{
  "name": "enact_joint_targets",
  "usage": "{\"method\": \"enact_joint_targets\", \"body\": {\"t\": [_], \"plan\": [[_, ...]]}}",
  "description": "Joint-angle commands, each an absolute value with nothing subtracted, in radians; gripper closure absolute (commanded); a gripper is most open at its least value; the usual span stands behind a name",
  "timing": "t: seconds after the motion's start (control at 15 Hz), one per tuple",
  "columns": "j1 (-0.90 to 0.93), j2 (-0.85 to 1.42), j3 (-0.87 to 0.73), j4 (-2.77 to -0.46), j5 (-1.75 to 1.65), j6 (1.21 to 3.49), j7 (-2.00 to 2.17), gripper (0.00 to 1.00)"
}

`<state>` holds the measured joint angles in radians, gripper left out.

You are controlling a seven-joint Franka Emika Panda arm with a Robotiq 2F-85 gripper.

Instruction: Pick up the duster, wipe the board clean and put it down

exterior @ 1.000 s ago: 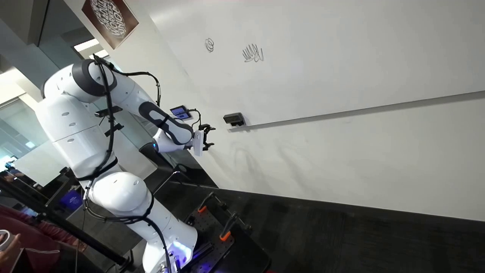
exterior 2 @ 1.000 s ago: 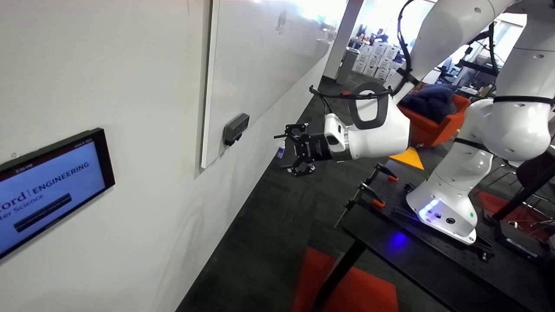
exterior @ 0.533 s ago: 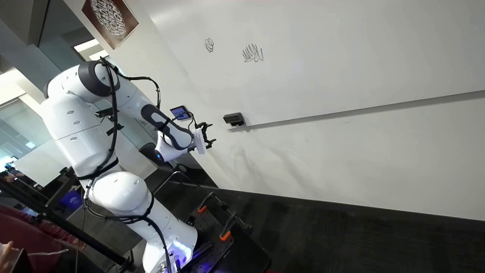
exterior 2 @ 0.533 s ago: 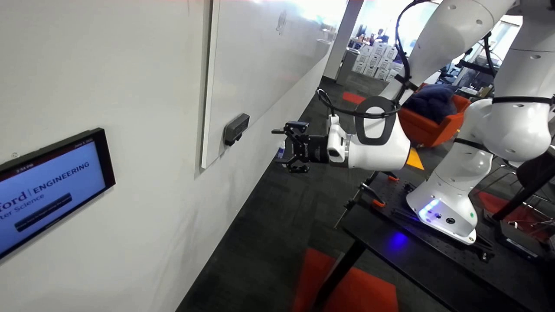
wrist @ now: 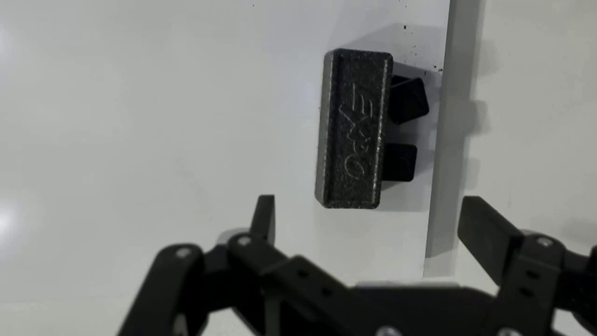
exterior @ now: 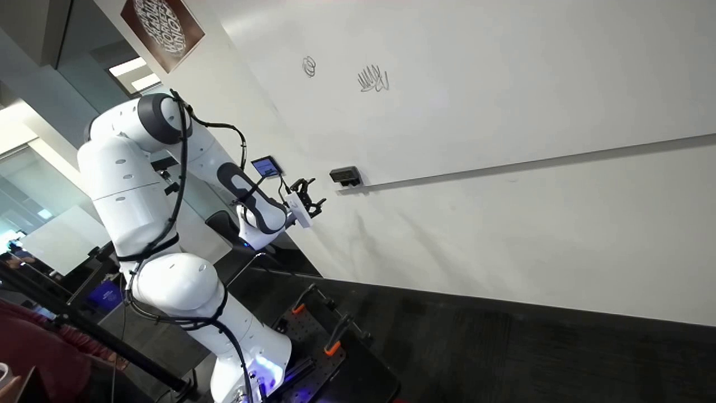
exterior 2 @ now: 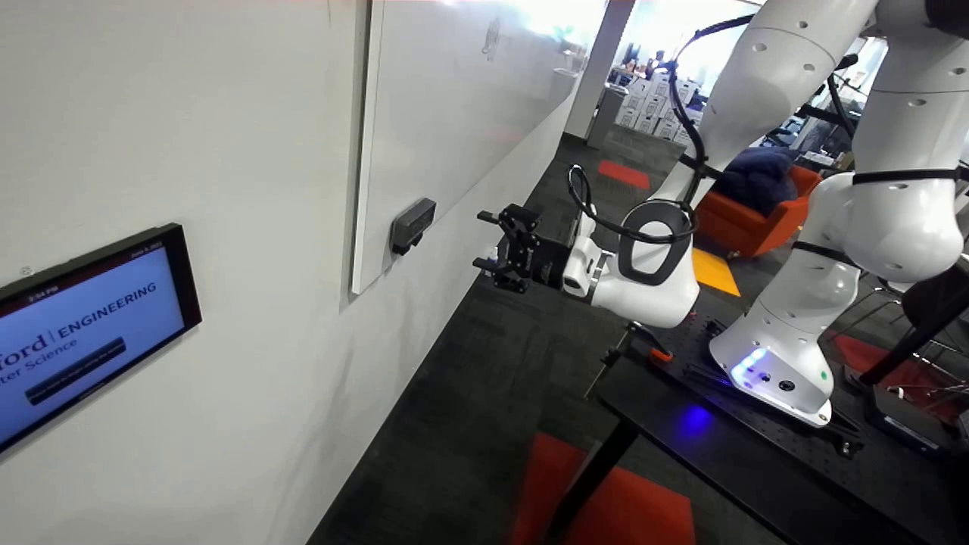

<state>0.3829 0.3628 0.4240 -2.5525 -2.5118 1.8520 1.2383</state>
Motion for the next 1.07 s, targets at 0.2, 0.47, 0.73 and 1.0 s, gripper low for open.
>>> {"method": "enact_joint_targets", "body": {"t": [0.2,0.47,0.73,1.0], "plan": [[0.375,0.377,0.432,-2.534,-2.525,1.839,1.203,0.00],[0.371,0.388,0.420,-2.500,-2.595,1.841,1.182,0.00],[0.441,0.389,0.360,-2.477,-2.604,1.812,1.192,0.00],[0.482,0.415,0.300,-2.437,-2.607,1.818,1.196,0.00]]}}
